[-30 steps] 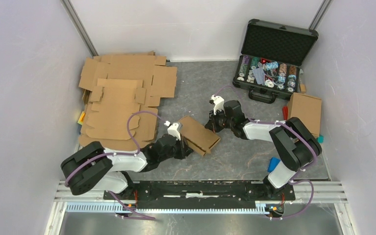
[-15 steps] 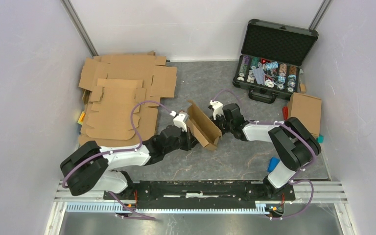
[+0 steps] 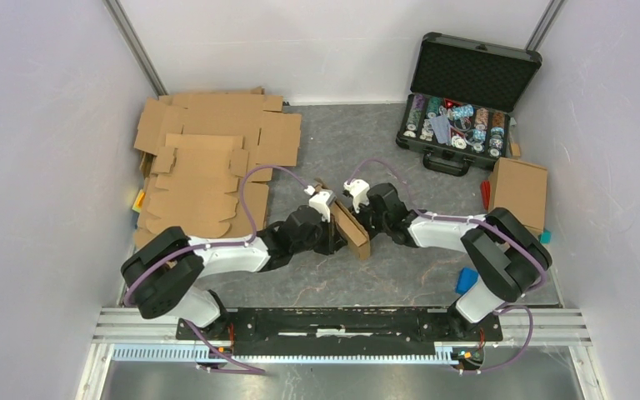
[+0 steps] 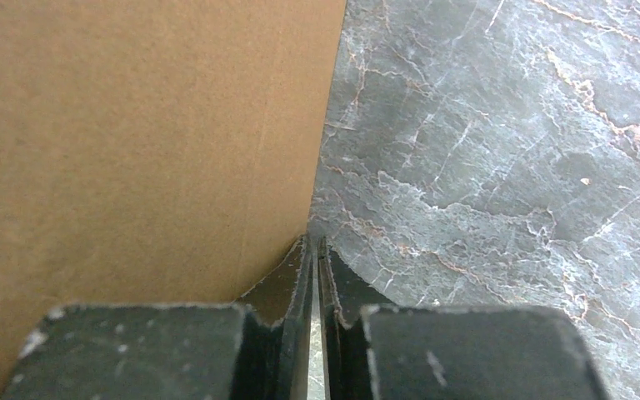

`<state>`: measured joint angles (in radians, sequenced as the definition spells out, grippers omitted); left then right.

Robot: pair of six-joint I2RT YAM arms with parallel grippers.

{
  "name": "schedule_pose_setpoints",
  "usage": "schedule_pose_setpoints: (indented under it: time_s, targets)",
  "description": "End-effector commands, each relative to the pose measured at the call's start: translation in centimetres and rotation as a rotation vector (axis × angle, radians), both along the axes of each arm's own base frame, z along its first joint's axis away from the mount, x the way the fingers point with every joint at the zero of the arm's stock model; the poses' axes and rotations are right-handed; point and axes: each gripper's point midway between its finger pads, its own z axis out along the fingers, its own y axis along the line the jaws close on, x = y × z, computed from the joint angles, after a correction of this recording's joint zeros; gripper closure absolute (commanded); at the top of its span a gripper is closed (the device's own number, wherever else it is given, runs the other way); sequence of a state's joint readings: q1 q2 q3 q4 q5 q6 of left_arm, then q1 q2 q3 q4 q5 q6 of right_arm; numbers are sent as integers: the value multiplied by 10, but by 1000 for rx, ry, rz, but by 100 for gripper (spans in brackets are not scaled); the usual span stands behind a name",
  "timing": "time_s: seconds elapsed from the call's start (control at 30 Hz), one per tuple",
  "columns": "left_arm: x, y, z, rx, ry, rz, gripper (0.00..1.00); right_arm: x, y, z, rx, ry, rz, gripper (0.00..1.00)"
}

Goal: Fold the paper box

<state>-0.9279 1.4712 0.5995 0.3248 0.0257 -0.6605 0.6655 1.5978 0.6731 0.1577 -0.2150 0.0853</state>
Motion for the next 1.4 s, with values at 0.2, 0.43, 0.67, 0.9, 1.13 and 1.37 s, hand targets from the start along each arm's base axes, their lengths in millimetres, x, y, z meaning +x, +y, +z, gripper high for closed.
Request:
schedule_pose_setpoints:
  time_s: [0.2,0.43,0.67,0.9,1.13,1.37]
  targets:
    - [12,16,29,14,-96,46,90,2,3,22,16,-58,8,85]
    - [21,28,40,-56,-75,79,89,7,-3,47,98,-79,-35,77]
    - [23,31,51,-85,-90,87,89,-9,6,67,206,-61,17,72]
    - [16,31,60,-140,-92,76,89,-40,15,54,282,57,89,69]
    - [2,42,59,-173,-70,82,88,-43,3,57,228,14,59,65]
    - [0,40,56,-178,-57,79,88,-8,-17,85,174,-92,-134,62]
